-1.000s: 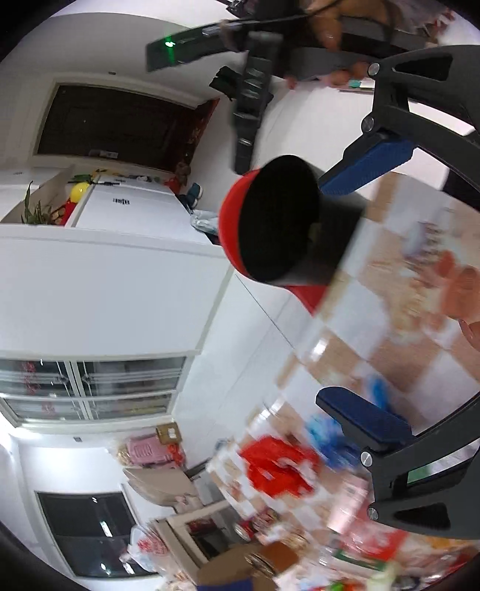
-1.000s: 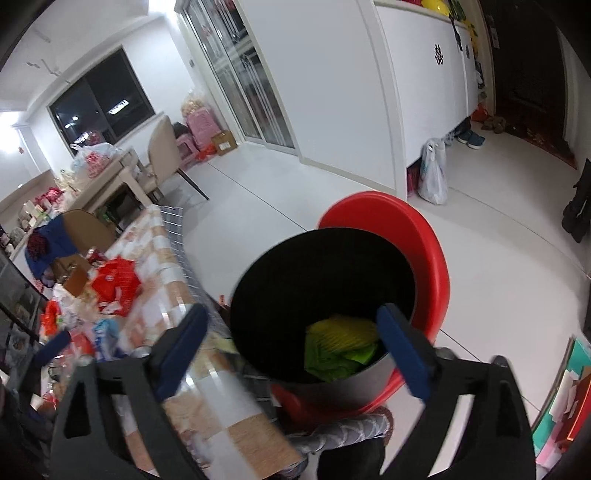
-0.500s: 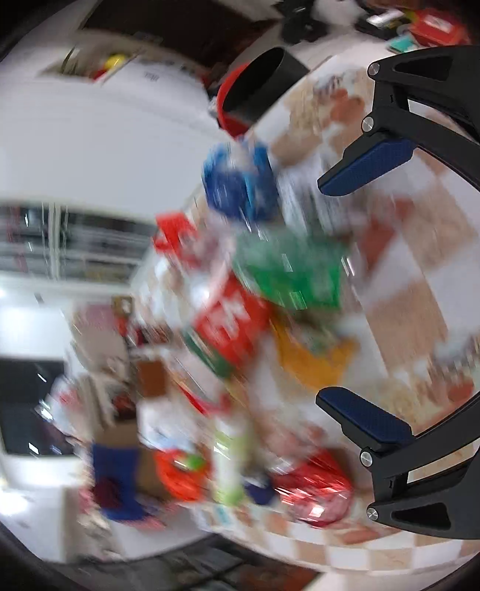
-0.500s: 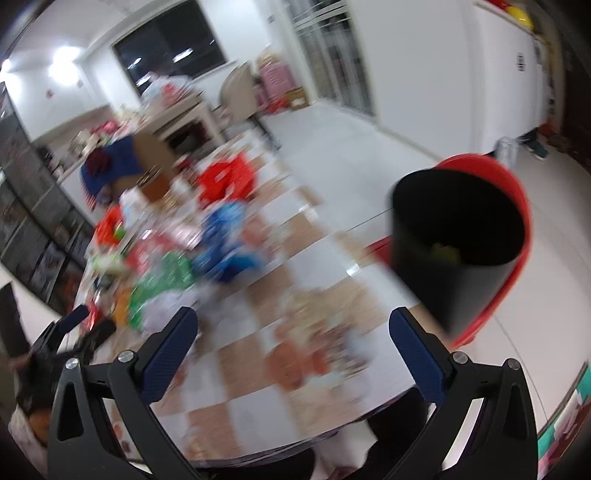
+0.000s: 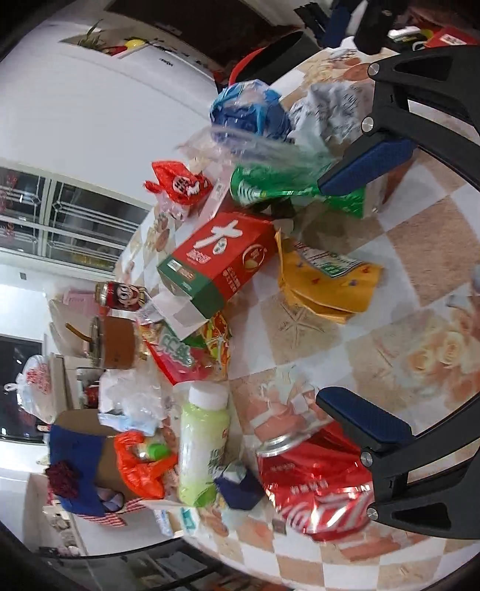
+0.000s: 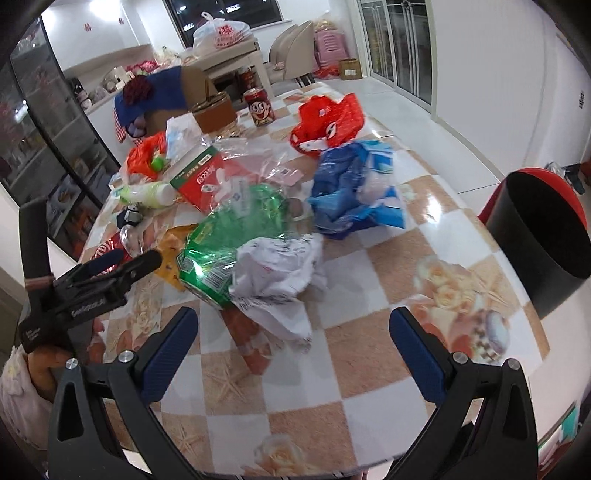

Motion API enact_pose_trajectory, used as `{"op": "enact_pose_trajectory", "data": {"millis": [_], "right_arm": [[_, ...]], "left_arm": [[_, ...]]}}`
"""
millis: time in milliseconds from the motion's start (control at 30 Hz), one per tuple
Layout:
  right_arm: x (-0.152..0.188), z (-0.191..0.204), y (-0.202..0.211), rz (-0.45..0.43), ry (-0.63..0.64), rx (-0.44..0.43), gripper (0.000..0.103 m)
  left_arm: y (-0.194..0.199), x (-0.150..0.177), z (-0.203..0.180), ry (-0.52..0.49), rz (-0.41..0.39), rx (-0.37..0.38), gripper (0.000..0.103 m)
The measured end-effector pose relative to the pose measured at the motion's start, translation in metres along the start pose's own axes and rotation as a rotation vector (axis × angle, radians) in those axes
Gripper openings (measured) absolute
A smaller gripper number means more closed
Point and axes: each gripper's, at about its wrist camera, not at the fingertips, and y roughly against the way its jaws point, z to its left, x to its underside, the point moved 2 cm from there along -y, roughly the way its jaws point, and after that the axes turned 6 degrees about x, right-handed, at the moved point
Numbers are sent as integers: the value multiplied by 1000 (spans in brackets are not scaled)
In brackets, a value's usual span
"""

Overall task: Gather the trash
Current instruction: 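Grasp the yellow wrapper with the left tool while the right tool grasps crumpled white paper, then carry both items over the bin and open both tools to release them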

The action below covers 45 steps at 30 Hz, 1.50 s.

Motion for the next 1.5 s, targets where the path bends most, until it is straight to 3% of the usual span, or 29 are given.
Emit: {"op": "enact_pose_trajectory", "data": {"millis": [233,367,533,667,1133,1500], "right_arm": [[-10,10,-20,32,-7,11,100],[-14,14,-33,58,-18,14,89],[-10,16,-40,77,-36,13,57],[-6,16,-35,72,-34,3,47],[3,4,11,-3,-26,-61,46],[7,-36,52,-94,-72,-66,46]], "left_arm": [[-30,0,9,21,65,16,103],[-41,3,14,58,103,24,103],[-39,8,10,43,105,60,103],[-26,11,6,22,74,71,103],[45,15,-17,-51,-37,76,103],[75,5,-69,-146,-90,101,103]]}}
